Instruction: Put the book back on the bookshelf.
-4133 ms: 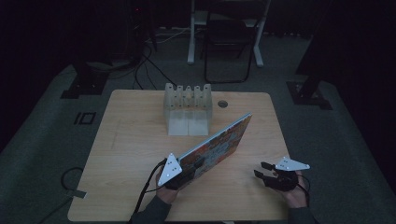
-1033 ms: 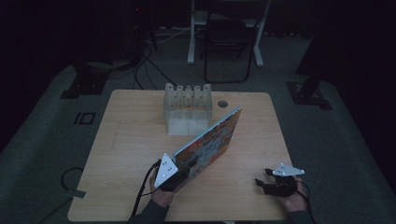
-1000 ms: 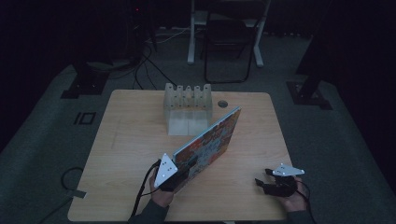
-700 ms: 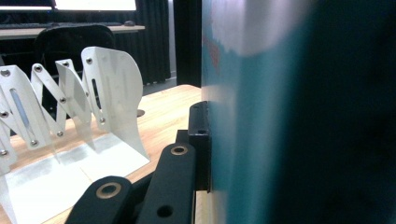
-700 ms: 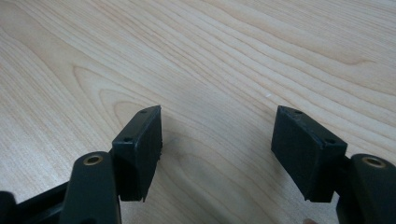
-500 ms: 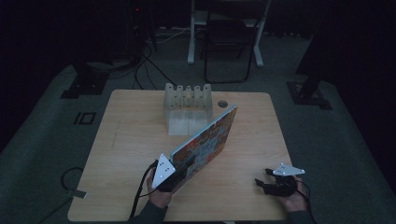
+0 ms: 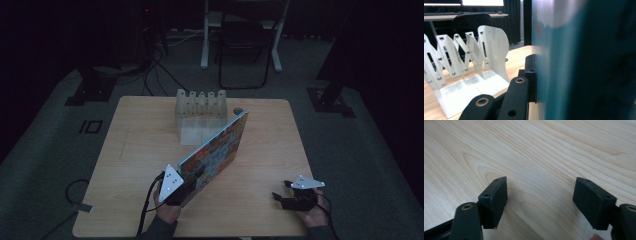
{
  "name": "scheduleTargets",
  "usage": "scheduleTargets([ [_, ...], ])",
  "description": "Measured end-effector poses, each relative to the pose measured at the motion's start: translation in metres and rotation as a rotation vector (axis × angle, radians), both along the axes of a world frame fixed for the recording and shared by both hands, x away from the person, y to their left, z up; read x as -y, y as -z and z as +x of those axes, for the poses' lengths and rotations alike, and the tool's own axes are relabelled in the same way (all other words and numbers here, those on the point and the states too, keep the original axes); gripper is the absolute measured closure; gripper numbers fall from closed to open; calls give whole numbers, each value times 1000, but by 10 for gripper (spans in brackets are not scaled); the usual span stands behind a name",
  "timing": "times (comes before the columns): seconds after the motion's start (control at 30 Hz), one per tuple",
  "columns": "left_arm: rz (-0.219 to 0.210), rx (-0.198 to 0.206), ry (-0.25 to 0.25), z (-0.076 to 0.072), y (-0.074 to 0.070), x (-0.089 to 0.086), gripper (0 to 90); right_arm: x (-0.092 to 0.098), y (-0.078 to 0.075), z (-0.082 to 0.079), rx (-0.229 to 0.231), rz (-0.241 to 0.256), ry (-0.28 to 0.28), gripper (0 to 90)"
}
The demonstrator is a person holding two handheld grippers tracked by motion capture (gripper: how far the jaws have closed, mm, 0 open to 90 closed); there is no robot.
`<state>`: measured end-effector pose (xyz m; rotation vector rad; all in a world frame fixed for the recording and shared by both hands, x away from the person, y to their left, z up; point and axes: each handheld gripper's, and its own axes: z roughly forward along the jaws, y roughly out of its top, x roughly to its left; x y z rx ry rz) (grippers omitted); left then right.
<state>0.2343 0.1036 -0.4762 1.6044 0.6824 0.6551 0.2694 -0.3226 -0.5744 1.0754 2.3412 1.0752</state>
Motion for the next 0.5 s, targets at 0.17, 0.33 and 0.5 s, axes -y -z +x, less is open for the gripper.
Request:
scheduleTargets([
  [0.17,-1,2,-11,0,-1,-4,811,0,0,1,-4,-2,10,232],
  [0.33,1,7,-24,-1,-3,-7,811,0,0,1,-6,-2,12,229],
  [0.5,-3,12,-37,-2,-4,-11,811,0,0,1,-7,-2,11,226],
])
